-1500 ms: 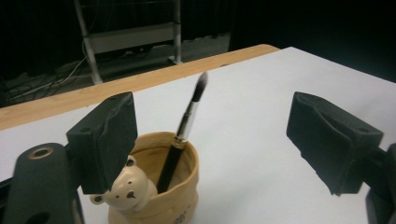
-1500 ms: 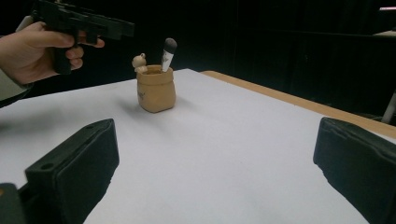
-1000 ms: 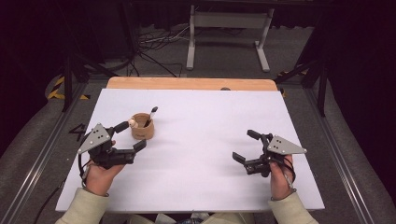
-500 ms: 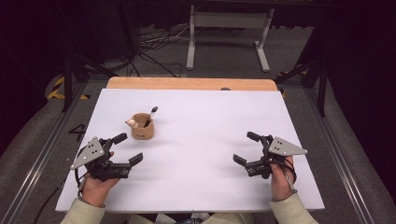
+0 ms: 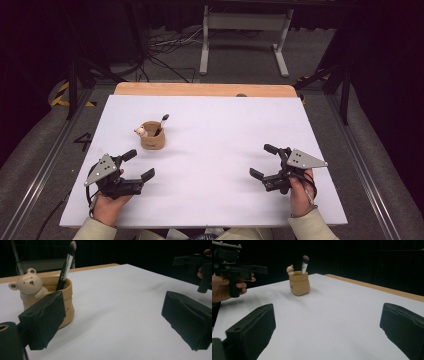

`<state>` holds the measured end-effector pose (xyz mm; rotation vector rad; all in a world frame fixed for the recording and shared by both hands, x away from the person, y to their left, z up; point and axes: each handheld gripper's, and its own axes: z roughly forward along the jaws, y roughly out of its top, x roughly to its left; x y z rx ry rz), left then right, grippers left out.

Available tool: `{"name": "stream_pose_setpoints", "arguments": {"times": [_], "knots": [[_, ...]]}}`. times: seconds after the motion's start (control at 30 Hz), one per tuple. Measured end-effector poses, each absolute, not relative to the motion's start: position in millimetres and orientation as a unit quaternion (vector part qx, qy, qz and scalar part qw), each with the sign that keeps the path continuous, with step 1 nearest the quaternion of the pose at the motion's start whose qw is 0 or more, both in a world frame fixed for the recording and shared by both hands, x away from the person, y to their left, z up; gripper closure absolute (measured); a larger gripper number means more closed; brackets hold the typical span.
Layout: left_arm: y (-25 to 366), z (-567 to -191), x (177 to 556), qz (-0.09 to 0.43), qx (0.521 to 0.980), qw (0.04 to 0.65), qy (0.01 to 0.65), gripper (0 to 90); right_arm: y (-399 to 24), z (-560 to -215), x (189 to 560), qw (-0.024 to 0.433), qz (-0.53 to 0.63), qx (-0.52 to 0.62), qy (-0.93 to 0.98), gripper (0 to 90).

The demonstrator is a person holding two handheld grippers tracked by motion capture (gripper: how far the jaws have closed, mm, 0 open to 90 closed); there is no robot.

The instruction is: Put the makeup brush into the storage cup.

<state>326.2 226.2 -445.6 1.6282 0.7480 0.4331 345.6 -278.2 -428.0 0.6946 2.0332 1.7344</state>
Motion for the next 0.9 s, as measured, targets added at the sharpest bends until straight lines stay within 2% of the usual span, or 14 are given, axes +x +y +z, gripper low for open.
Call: {"name": "stream_pose_setpoints", "arguments": {"times": [0.27, 0.9], "knots": [[226, -459, 329, 0.179, 0.707, 0.589, 0.348, 4.9, -277, -432, 345, 0.183, 0.616, 0.249, 0.725, 0.6], [223, -466, 333, 0.200, 0.712, 0.578, 0.346, 4.8, -277, -439, 346, 0.172, 0.619, 0.253, 0.723, 0.5]]}}
